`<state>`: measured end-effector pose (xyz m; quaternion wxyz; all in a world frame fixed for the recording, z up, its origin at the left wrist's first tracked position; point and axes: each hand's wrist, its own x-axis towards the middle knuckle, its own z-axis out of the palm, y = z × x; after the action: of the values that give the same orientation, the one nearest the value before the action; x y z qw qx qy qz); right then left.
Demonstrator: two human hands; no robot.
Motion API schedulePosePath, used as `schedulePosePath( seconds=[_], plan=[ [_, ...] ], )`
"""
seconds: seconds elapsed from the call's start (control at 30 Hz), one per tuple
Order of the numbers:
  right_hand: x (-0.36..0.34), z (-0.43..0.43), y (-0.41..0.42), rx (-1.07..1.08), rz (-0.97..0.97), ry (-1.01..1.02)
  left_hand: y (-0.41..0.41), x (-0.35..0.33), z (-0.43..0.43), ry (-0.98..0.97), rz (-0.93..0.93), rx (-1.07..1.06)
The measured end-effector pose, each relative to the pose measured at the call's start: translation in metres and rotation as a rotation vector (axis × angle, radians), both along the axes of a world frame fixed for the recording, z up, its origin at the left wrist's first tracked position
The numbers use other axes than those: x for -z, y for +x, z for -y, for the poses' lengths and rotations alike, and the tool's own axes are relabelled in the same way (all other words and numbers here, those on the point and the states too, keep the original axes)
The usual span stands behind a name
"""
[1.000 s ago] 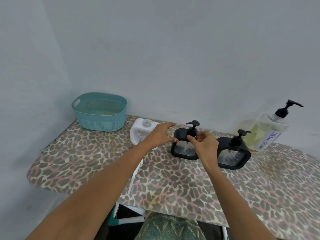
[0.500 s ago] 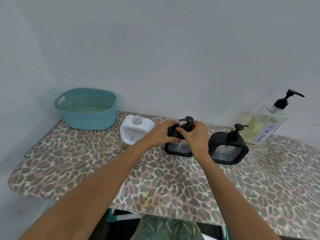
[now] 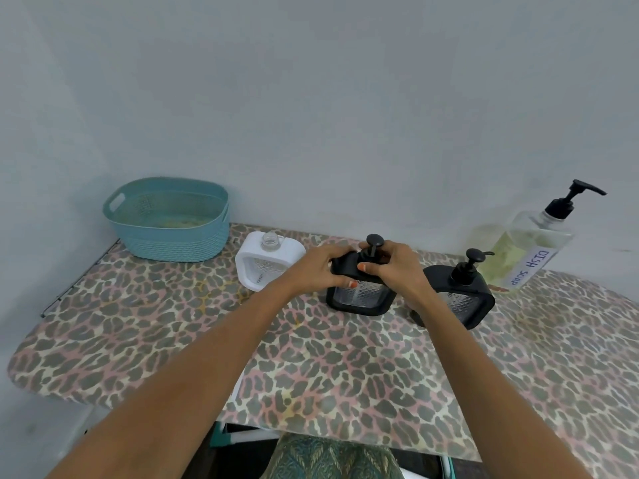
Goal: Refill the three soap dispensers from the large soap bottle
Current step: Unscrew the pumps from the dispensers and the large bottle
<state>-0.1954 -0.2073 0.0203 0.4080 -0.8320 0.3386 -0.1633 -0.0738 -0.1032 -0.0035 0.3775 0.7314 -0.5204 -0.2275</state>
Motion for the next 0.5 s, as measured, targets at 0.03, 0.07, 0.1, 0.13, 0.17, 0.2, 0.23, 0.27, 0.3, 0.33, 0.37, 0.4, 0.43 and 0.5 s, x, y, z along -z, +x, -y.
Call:
schedulePosePath(
  seconds=[0.03, 0.07, 0.1, 0.13, 0.17, 0.2, 0.23, 0.27, 0.3, 0.33, 0.37, 0.4, 0.43, 0.5],
  plan=[
    [0.002, -0.003, 0.001, 0.02, 0.016, -0.009, 0.001, 0.001, 0.0, 0.001, -0.01, -0.004],
    [0.004, -0.006, 0.003, 0.051, 0.039, -0.044, 0.002, 0.002, 0.0, 0.0, -0.017, -0.004],
    [0.007, -0.009, 0.005, 0.095, 0.068, -0.081, 0.003, 0.003, 0.001, -0.003, -0.023, -0.003],
    [0.009, -0.012, 0.006, 0.142, 0.096, -0.103, 0.003, 0.003, 0.001, -0.001, -0.027, -0.003],
    [0.009, -0.014, 0.007, 0.185, 0.124, -0.104, 0.004, 0.003, 0.001, 0.001, -0.024, -0.003],
    [0.009, -0.016, 0.006, 0.212, 0.147, -0.099, 0.004, 0.003, 0.002, 0.004, -0.019, -0.005],
    [0.009, -0.016, 0.006, 0.217, 0.156, -0.09, 0.003, 0.002, 0.002, 0.003, -0.016, -0.007],
    [0.009, -0.015, 0.004, 0.212, 0.16, -0.079, 0.003, 0.003, 0.003, 0.002, -0.017, -0.011],
    [0.01, -0.012, 0.003, 0.197, 0.164, -0.062, 0.002, 0.003, 0.004, 0.0, -0.025, -0.013],
    [0.01, -0.011, 0.002, 0.178, 0.176, -0.037, 0.002, 0.004, 0.003, 0.001, -0.032, -0.017],
    [0.009, -0.01, 0.0, 0.158, 0.184, -0.015, 0.002, 0.005, 0.003, 0.004, -0.036, -0.022],
    [0.01, -0.008, -0.001, 0.14, 0.189, 0.003, 0.003, 0.006, 0.003, 0.01, -0.036, -0.026],
    [0.01, -0.007, -0.003, 0.129, 0.19, 0.02, 0.004, 0.007, 0.003, 0.016, -0.037, -0.03],
    [0.012, -0.006, -0.004, 0.12, 0.2, 0.052, 0.005, 0.008, 0.004, 0.02, -0.04, -0.032]
  ],
)
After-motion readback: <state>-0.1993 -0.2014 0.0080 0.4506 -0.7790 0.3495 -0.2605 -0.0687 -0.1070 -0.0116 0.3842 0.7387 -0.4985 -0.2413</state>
